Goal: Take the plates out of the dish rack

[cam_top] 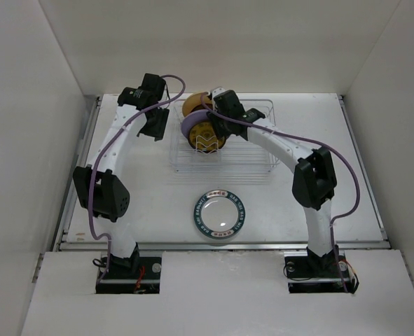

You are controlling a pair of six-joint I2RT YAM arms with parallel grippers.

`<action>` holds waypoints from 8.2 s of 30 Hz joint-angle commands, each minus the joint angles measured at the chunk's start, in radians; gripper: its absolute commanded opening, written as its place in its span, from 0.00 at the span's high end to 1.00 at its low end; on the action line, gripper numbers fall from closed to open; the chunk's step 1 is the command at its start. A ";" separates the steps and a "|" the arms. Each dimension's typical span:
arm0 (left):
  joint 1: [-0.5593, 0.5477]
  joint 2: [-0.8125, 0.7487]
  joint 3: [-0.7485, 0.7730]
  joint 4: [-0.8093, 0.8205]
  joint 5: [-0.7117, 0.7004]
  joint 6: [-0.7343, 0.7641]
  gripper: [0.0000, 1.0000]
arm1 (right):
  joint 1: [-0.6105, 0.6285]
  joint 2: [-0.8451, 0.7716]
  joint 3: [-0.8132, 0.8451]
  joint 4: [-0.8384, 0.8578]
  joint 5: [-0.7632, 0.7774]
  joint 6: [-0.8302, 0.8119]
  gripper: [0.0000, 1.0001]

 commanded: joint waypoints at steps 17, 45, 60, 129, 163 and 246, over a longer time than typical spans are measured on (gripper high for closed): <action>-0.003 0.184 0.079 -0.058 0.292 0.022 0.43 | 0.008 0.147 0.130 0.174 0.013 -0.152 0.65; -0.003 0.212 0.073 -0.060 0.378 -0.026 0.50 | 0.028 -0.250 -0.094 0.218 0.116 -0.185 1.00; -0.003 -0.183 -0.045 -0.023 0.076 0.002 0.05 | 0.043 -0.398 -0.279 -0.070 -0.445 0.283 1.00; -0.096 0.360 0.308 0.405 0.268 0.303 0.86 | -0.117 -0.413 -0.266 -0.201 -0.440 0.299 0.22; 0.428 0.047 0.258 -0.070 0.594 -0.066 1.00 | -0.117 -0.474 -0.335 -0.129 -0.383 0.365 0.22; 0.129 0.305 0.307 -0.367 0.462 0.132 0.41 | -0.117 0.007 0.035 0.377 -0.039 -0.128 0.98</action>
